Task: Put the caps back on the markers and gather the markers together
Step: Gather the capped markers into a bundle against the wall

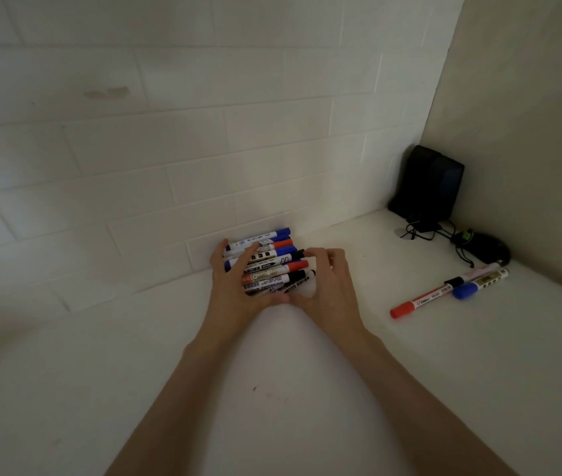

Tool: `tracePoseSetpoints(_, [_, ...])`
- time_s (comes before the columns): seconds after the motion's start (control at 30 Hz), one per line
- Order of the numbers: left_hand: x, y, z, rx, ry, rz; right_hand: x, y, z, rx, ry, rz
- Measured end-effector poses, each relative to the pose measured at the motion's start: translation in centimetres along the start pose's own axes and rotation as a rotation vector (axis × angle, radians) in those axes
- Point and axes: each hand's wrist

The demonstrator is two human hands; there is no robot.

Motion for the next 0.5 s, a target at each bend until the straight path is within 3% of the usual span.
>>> tracePoseSetpoints(0.27, [0.3,-0.2,-0.5,0.102,-0.003,-0.116,0.1,0.1,0.2,-0.074,-0.081,-0.118])
tracePoseSetpoints(0.37, [0.3,-0.1,-0.5,-0.092,0.027,-0.126,0.4,0.2,0.8,-0.116,-0.093,-0.115])
tracePoseSetpoints(0.5, [0.3,0.0,-1.0,-0.174,0.091,-0.191,0.5,0.7,1.9,-0.1,-0.11,-0.063])
Point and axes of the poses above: each hand's wrist, its own x-axis away from the middle knuckle, its own z-axis out of the back of the hand, y = z × x, and after that the axes turned 4 degrees about y, right-handed
